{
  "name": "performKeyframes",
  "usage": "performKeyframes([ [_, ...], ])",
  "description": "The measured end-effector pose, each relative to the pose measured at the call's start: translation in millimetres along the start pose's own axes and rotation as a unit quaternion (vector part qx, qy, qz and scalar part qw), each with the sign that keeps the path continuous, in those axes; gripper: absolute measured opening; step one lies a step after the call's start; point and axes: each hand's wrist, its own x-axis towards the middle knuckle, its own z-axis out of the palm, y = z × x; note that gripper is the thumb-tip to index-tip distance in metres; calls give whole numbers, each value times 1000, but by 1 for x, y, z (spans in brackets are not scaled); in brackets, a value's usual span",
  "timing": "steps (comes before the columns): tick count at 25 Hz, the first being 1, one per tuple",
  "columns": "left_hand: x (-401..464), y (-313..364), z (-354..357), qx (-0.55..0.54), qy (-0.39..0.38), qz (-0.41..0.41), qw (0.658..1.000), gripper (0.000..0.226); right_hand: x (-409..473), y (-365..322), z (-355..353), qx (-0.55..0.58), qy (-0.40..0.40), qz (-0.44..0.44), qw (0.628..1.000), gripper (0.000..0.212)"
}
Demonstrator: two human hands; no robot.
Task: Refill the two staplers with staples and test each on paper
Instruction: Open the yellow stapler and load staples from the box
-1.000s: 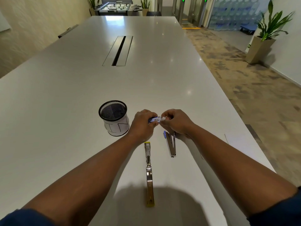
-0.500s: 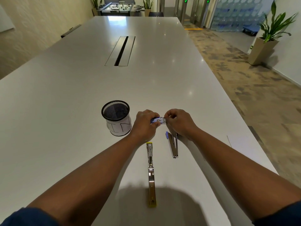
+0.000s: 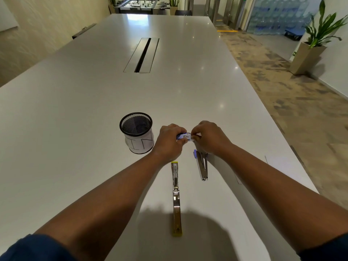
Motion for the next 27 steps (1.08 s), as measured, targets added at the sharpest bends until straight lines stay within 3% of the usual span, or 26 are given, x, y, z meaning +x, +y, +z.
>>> performKeyframes([
  [12,0,1,-1,-1,-2,-2,1000,28,0,-2,-1,75,34,43,996,11],
  [20,0,-1,0,3,-4,-1,1000,26,0,-6,-11,158,29,86,983,22],
  [23,1,-1,-1,0,-7,1,1000,25,-1,-7,-21,196,-26,57,979,28],
  [27,0,-3,0,-3,1,4,1000,25,-4,-8,-16,159,-124,64,977,11],
])
